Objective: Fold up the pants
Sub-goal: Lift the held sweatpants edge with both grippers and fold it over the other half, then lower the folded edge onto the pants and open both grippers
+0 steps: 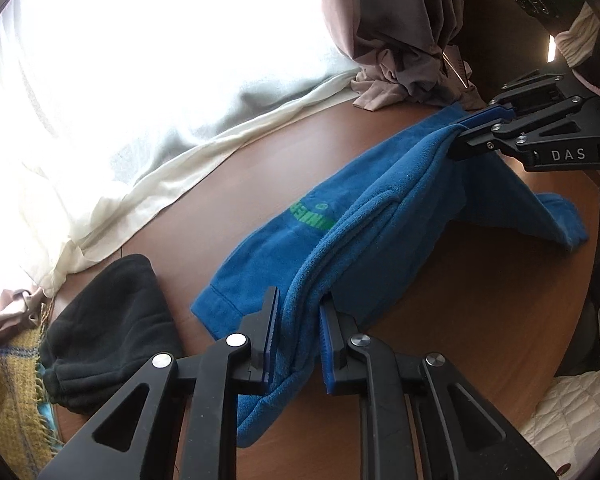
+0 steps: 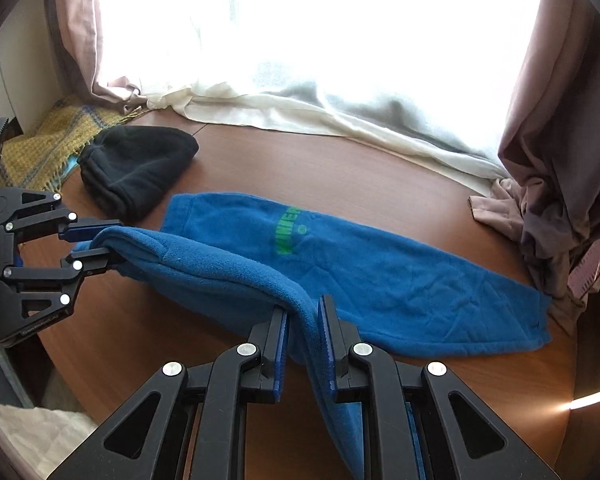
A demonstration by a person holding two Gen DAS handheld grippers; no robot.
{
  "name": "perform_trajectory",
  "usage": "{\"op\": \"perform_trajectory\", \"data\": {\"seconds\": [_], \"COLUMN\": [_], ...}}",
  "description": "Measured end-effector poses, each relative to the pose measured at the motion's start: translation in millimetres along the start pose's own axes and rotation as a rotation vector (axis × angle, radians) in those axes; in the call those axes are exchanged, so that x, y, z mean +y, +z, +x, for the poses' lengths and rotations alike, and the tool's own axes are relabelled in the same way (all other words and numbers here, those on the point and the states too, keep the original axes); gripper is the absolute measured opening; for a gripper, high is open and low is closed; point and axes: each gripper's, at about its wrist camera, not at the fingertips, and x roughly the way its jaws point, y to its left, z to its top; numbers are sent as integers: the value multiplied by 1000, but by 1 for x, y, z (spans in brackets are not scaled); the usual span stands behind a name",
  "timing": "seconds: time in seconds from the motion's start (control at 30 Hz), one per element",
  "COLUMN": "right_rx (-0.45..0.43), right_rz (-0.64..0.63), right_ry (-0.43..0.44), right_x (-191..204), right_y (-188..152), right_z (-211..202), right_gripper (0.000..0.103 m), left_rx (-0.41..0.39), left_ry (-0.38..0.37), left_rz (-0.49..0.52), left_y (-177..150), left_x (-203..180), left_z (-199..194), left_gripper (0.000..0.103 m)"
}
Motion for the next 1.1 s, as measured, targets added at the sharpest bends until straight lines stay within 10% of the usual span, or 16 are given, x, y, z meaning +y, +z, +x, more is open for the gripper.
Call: {"op": "perform_trajectory", "data": {"seconds": [1.1], "right_rx": [301], "right_rz": [-27], "right_ry": [122], "right_x": [-62], "right_y": [79], "right_z": [205], "right_gripper": [16], "left_rx": [251], "left_ry": [-27], "left_rz": [-63], "left_y": [40], "left_x": [55], "left_z": [168], "left_gripper": [18]}}
